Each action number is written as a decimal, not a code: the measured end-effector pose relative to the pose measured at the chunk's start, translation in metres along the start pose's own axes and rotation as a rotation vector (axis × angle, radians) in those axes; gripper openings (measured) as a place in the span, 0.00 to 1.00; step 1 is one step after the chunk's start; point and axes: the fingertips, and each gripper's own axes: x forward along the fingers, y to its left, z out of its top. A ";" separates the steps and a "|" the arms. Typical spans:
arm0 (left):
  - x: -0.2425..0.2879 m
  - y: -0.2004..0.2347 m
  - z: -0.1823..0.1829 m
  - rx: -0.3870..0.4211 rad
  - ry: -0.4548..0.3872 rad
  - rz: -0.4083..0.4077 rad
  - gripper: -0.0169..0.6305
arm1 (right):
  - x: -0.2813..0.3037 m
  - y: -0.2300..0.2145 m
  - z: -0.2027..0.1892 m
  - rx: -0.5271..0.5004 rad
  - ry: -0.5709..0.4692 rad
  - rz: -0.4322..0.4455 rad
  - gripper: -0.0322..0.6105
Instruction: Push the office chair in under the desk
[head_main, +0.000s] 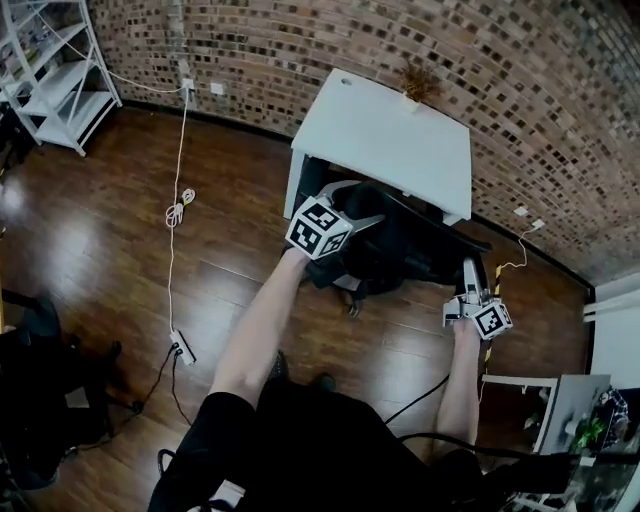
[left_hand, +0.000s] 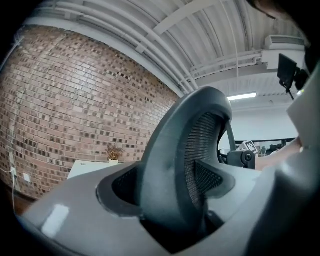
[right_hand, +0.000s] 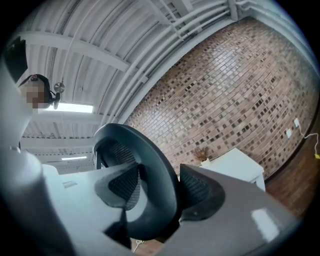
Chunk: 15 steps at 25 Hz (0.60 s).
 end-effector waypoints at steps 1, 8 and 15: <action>0.008 0.003 -0.006 -0.007 0.000 -0.004 0.69 | 0.003 -0.006 0.000 0.005 -0.009 0.030 0.45; 0.087 0.068 -0.003 -0.090 0.000 0.025 0.69 | 0.017 -0.168 0.007 -0.050 0.127 -0.269 0.45; 0.142 0.072 -0.015 -0.052 -0.044 0.090 0.68 | 0.018 -0.216 0.027 -0.033 0.071 -0.203 0.45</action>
